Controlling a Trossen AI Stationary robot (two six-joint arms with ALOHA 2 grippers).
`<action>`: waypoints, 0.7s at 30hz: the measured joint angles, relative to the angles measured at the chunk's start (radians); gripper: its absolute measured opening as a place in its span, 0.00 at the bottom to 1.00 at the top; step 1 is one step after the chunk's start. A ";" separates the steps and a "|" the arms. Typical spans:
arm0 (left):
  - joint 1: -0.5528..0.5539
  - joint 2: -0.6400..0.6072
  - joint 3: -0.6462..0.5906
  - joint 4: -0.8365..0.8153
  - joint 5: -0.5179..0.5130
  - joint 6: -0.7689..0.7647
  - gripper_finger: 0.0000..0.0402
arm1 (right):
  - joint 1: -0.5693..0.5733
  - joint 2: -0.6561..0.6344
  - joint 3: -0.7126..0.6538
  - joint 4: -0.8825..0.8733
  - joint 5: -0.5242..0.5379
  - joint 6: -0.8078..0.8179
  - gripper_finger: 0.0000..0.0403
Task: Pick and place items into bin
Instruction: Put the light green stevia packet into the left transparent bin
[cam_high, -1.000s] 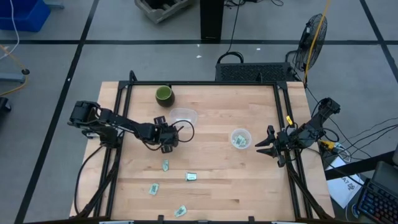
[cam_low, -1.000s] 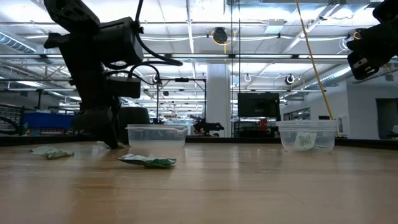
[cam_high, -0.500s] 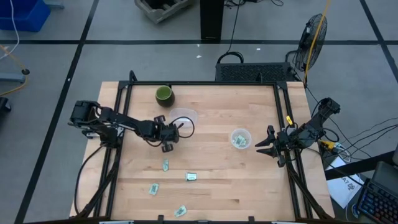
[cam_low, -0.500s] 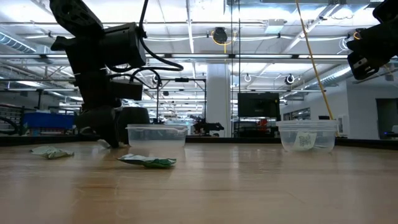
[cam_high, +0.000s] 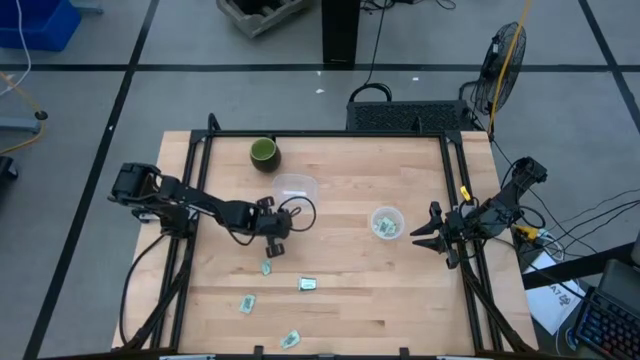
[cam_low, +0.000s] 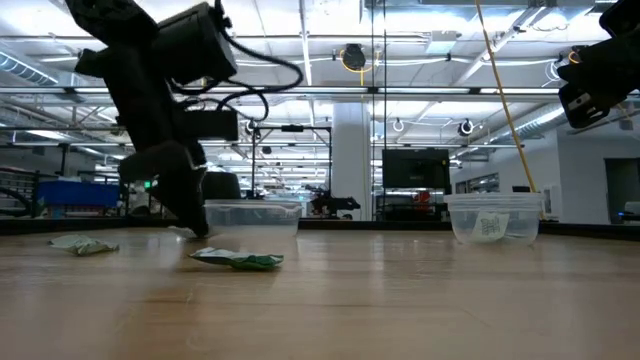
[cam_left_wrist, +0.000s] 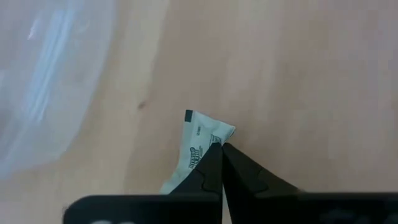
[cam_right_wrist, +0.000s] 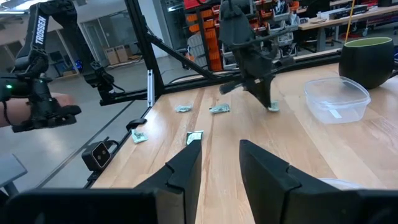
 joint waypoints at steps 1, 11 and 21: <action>-0.008 0.000 0.011 0.002 0.002 0.003 0.01 | 0.000 0.000 0.000 0.000 0.000 0.000 0.25; -0.019 -0.001 0.195 -0.031 -0.160 0.151 0.01 | 0.000 0.000 0.000 0.000 0.000 0.000 0.25; 0.181 -0.002 0.233 -0.084 -0.224 0.220 0.04 | 0.000 0.000 0.000 0.000 0.000 0.000 0.25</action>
